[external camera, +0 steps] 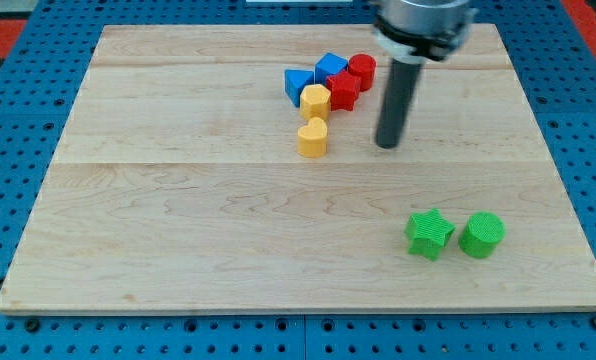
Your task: Move the yellow heart into the left of the green star
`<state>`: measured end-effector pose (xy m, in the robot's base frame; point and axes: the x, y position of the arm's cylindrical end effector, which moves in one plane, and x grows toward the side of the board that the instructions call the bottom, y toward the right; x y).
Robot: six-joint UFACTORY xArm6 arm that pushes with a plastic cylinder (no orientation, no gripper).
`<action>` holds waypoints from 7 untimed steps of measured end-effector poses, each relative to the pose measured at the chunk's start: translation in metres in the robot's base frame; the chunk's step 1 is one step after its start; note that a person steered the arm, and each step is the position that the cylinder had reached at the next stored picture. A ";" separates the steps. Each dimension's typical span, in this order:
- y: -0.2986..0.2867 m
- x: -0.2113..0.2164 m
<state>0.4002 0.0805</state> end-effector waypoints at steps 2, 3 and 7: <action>-0.079 -0.005; -0.086 0.016; -0.120 0.095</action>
<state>0.4954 -0.0397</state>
